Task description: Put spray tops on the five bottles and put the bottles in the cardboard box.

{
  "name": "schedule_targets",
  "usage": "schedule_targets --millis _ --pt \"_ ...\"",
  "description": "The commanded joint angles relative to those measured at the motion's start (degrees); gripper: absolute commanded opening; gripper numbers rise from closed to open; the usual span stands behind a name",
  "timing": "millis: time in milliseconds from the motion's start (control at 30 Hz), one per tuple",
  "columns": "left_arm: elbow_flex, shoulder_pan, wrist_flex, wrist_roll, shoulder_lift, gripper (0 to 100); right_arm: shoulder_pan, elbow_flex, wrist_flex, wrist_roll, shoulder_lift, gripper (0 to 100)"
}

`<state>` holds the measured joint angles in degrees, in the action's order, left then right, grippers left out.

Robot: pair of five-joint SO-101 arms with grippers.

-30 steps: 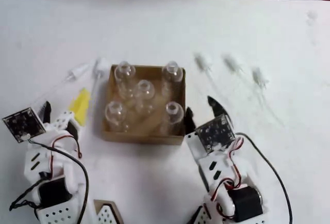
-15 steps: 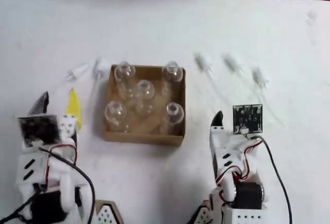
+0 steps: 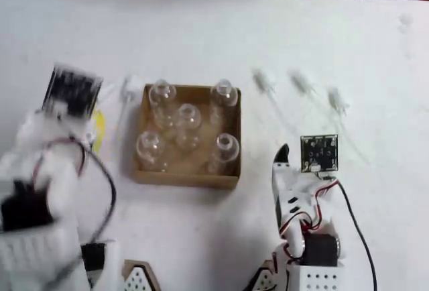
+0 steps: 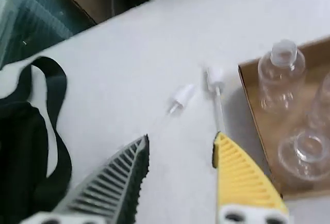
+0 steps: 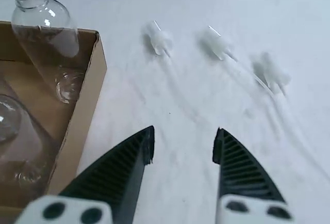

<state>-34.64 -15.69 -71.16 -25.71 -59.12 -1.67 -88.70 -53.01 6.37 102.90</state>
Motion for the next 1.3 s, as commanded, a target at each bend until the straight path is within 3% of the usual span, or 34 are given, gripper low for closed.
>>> schedule_targets --millis 0,167,467,600,767,933,1267 --pt "17.49 0.75 -11.52 -8.44 21.41 20 0.92 -0.97 4.35 0.97 0.4 16.6" --pt "28.48 -1.71 -15.56 -16.35 38.55 20 0.92 -1.23 4.53 1.05 0.4 16.6" --pt "48.26 -9.71 -12.66 -10.29 61.76 19 0.75 -1.41 4.53 1.05 0.4 16.6" --pt "55.21 -9.45 -14.33 -16.88 72.92 19 0.66 -2.29 5.58 2.2 0.4 16.5" --pt "65.58 -8.84 -19.69 -17.76 83.03 20 0.57 -4.48 8.75 5.71 0.4 16.3" --pt "75.43 -7.96 -18.55 -18.55 90.95 20 0.57 -4.57 8.75 5.89 0.4 16.3" --pt "93.01 -1.36 -25.85 -33.23 107.65 20 0.57 -4.66 8.75 6.15 0.4 16.3"
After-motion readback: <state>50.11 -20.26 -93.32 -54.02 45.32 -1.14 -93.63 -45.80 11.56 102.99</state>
